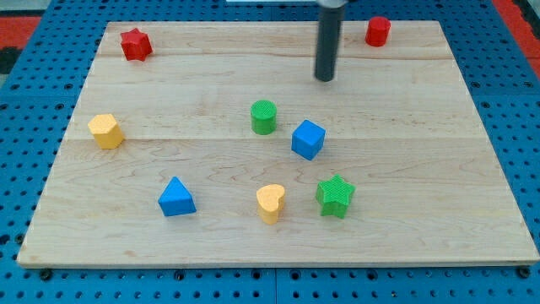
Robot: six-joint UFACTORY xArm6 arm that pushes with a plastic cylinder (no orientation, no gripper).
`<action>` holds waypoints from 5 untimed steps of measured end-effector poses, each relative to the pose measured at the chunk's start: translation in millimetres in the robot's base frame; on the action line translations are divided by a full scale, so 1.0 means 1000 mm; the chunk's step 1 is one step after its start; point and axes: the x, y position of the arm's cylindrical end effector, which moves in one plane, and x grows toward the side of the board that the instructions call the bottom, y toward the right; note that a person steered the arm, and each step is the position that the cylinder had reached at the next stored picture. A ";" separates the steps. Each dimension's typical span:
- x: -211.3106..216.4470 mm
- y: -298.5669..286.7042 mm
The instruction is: Keep red circle diagonal to green circle
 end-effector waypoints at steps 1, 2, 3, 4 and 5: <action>-0.001 0.021; -0.002 0.041; -0.002 0.063; -0.002 0.073; -0.003 0.074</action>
